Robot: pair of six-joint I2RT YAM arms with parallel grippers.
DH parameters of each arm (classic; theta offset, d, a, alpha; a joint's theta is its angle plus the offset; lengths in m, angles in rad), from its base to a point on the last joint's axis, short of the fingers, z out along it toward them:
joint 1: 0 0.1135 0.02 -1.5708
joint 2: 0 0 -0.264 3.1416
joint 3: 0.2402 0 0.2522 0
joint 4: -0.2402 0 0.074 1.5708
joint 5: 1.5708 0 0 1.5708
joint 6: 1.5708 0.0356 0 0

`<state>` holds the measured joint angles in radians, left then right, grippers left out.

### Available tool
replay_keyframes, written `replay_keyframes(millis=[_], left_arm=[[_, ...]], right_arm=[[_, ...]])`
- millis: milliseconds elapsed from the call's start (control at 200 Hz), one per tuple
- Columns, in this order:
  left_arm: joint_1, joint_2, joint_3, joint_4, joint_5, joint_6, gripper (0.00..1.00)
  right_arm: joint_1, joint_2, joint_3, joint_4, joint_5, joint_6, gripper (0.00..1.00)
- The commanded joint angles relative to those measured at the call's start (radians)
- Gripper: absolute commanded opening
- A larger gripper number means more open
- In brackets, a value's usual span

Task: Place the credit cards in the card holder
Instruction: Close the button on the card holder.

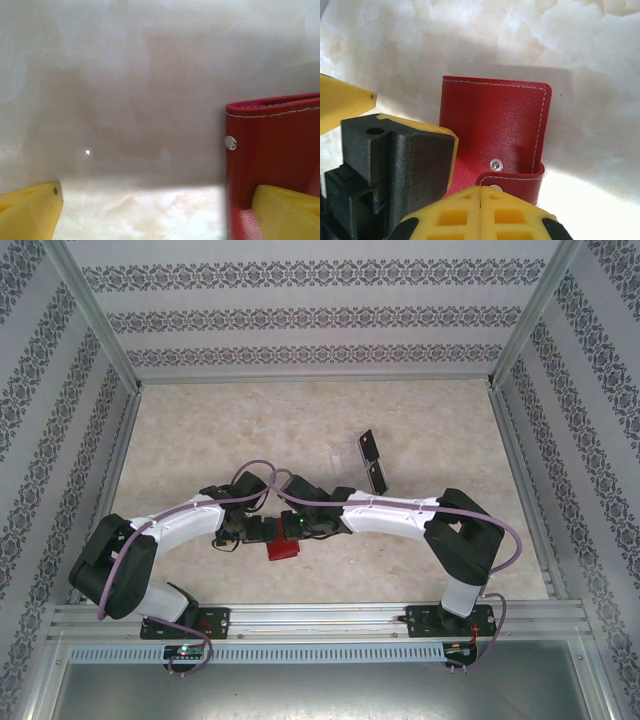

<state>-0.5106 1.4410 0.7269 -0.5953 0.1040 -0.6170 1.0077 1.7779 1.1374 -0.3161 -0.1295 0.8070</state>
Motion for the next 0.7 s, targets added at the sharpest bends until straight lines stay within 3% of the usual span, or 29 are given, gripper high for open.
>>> replay_keyframes(millis=[0,694], left_arm=[[-0.015,0.022,-0.01,0.009,0.052,0.008,0.97],[-0.016,0.016,-0.01,0.011,0.059,0.007,0.97]], right_arm=[[0.0,0.026,0.031,-0.014,-0.021,-0.014,0.0],[-0.003,0.085,0.035,0.012,-0.014,-0.008,0.0]])
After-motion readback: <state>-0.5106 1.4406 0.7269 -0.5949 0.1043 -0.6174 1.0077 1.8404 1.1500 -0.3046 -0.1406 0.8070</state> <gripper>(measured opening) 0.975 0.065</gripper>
